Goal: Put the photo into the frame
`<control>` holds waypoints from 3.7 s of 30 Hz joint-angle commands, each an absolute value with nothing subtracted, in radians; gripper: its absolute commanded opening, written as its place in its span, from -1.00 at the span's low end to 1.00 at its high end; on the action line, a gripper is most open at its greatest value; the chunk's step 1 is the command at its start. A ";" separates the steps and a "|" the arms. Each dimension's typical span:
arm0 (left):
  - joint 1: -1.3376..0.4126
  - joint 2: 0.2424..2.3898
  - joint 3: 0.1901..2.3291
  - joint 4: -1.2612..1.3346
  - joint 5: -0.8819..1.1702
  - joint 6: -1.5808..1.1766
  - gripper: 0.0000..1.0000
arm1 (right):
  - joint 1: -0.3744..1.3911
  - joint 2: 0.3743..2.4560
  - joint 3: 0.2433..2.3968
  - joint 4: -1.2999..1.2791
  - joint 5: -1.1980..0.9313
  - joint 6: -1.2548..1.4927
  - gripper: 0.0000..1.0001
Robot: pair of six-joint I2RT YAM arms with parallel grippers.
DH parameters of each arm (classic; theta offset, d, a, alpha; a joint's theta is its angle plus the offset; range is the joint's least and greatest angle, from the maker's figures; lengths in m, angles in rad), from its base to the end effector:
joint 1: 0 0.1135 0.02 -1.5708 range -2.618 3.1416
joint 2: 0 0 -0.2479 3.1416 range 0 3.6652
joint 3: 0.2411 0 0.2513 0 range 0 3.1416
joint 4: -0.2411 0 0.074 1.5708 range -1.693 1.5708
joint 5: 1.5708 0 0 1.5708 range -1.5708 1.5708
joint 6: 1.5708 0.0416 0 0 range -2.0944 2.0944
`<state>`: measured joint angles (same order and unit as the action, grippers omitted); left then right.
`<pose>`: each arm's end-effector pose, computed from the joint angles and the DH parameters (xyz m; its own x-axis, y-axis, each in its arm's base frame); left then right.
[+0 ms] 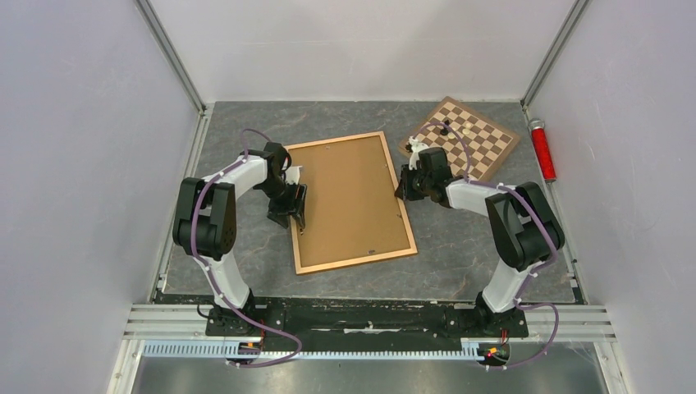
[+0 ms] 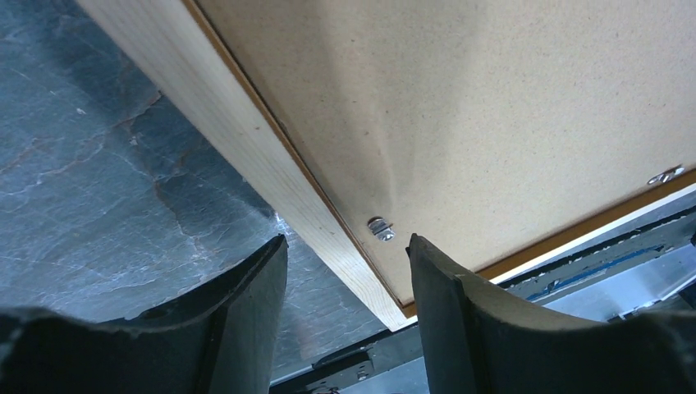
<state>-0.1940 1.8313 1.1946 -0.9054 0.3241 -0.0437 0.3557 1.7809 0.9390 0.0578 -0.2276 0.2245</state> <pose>0.3105 -0.0745 0.1428 -0.9883 0.1520 -0.0148 0.1487 0.9359 -0.3193 0.3343 0.1342 0.1330 -0.7542 -0.0488 -0.6548 -0.3294 0.8908 0.3130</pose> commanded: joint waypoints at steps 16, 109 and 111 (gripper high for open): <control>-0.205 1.848 1.191 -0.880 0.373 -0.054 0.15 | 0.345 1.751 0.886 0.122 -0.180 0.352 -1.00; -0.433 1.700 1.083 -0.800 0.074 0.096 0.05 | 0.305 1.776 0.917 0.119 -0.204 0.314 -1.00; -0.450 1.698 1.083 -0.808 0.068 0.105 0.06 | 0.304 1.773 0.917 0.118 -0.201 0.311 -1.00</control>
<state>-0.4049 1.7313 1.0924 -0.7662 0.0513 0.0360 0.3157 1.7565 0.8837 0.1040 -0.2306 0.3279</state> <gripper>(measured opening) 0.525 0.208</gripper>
